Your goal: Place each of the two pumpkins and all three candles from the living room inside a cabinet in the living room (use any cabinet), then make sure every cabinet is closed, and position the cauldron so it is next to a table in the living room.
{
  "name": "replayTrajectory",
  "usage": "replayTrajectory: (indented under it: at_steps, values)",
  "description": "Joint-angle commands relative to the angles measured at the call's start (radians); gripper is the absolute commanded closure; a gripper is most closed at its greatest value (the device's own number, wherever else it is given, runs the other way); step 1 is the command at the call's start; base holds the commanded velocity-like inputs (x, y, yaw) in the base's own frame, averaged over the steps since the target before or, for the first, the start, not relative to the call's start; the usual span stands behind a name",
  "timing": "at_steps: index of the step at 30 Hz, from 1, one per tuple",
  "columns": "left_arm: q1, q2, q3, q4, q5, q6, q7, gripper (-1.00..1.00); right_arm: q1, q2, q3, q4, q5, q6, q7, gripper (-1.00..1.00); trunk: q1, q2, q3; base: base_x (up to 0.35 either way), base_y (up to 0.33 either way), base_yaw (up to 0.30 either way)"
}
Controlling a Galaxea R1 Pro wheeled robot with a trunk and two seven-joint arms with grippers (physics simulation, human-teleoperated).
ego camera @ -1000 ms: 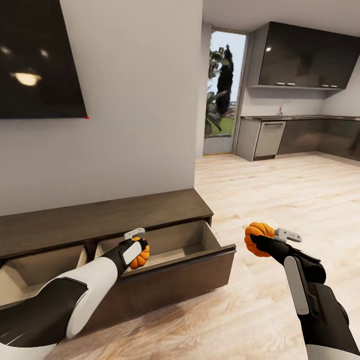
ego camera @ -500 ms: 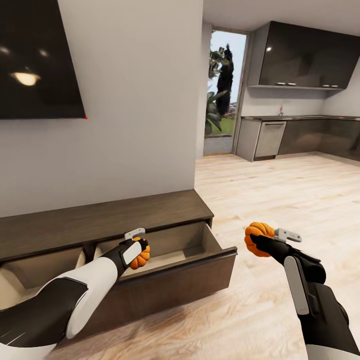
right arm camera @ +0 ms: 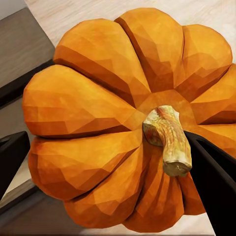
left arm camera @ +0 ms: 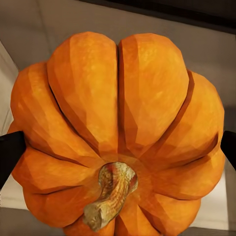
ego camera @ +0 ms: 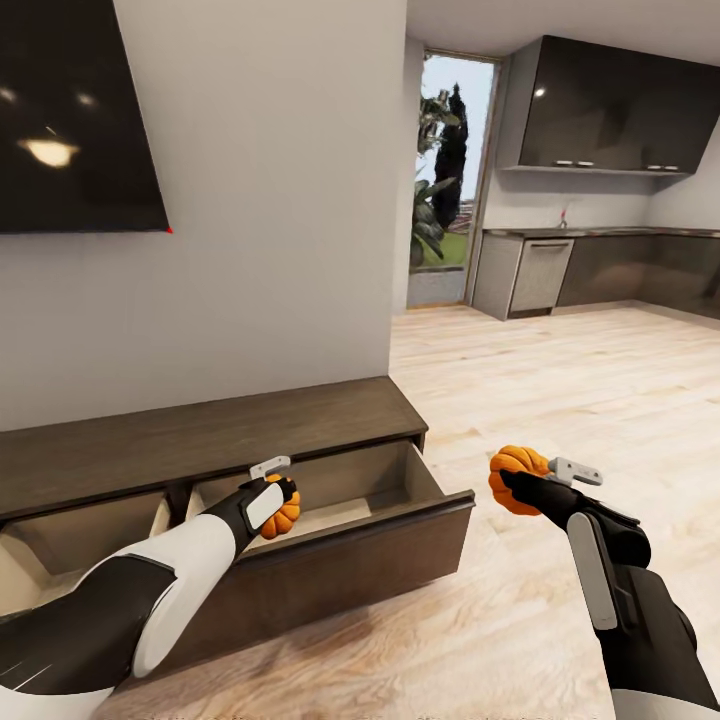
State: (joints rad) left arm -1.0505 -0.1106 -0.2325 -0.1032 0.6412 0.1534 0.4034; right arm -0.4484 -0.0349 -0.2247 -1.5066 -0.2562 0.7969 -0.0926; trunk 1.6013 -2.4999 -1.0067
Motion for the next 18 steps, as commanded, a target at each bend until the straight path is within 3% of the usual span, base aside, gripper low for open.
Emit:
replayTrajectory:
  at_steps: [1, 9, 18]
  values:
    - [0.0, 0.0, -0.01, -0.003, 0.003, 0.006, 0.006, 1.0, -0.001, 0.0, 0.001, -0.001, -0.011, 0.004, -0.01, 1.0, 0.0, -0.001, -0.005, 0.0, 0.0, 0.0]
    - [0.0, 0.001, -0.01, -0.003, 0.005, 0.008, 0.005, 1.0, -0.001, 0.0, 0.0, -0.001, -0.011, 0.004, -0.01, 1.0, 0.004, -0.003, -0.036, 0.0, 0.0, 0.0]
    - [0.0, 0.002, -0.01, -0.003, 0.004, 0.01, 0.005, 1.0, -0.001, 0.0, 0.0, -0.001, -0.011, 0.004, -0.01, 1.0, 0.004, -0.003, -0.036, 0.0, 0.0, 0.0]
